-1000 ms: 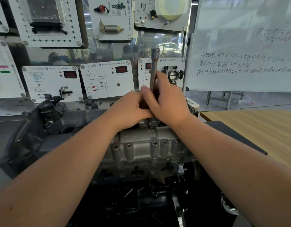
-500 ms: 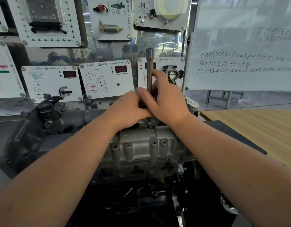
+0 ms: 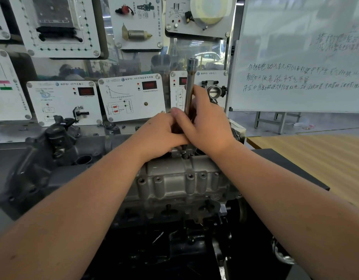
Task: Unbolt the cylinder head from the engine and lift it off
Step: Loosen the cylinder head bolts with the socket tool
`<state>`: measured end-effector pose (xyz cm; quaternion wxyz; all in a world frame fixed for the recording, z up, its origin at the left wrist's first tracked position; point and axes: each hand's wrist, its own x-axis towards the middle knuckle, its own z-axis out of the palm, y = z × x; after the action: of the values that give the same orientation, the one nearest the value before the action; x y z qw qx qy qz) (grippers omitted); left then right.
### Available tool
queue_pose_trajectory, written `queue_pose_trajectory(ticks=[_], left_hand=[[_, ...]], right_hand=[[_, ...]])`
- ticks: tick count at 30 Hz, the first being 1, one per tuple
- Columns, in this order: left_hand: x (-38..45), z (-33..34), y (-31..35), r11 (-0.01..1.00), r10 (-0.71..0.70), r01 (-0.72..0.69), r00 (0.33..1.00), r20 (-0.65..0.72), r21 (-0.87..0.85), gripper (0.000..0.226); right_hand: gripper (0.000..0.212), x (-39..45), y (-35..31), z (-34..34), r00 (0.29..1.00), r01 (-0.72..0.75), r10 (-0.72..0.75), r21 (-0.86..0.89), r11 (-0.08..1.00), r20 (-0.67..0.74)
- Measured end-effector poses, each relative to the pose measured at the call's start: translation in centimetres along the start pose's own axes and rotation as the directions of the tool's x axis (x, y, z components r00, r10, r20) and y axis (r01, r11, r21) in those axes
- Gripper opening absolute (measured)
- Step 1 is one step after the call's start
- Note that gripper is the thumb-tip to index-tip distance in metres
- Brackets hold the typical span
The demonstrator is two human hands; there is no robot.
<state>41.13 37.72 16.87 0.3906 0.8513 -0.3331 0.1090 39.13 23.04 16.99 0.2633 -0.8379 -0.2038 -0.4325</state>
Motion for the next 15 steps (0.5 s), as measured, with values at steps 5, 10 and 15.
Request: queue_pose_trajectory(ticks=[5,10,15], left_hand=[[0.12,0.22,-0.28,0.999,-0.032,0.032,1.000,0.002,-0.030,0.009],[-0.05,-0.07,-0.18,1.000,0.001,-0.002,1.000,-0.007,-0.031,0.033],[-0.01,0.02,-0.08,1.000,0.007,-0.008,1.000,-0.024,-0.023,0.031]], right_hand=[[0.031,-0.01,0.28,0.33,1.000,0.015,-0.015,0.034,0.999,0.012],[0.051,-0.02,-0.01,0.04,1.000,0.014,-0.015,0.036,0.999,0.018],[0.046,-0.13,-0.01,0.12,0.999,0.032,-0.032,0.017,0.999,0.002]])
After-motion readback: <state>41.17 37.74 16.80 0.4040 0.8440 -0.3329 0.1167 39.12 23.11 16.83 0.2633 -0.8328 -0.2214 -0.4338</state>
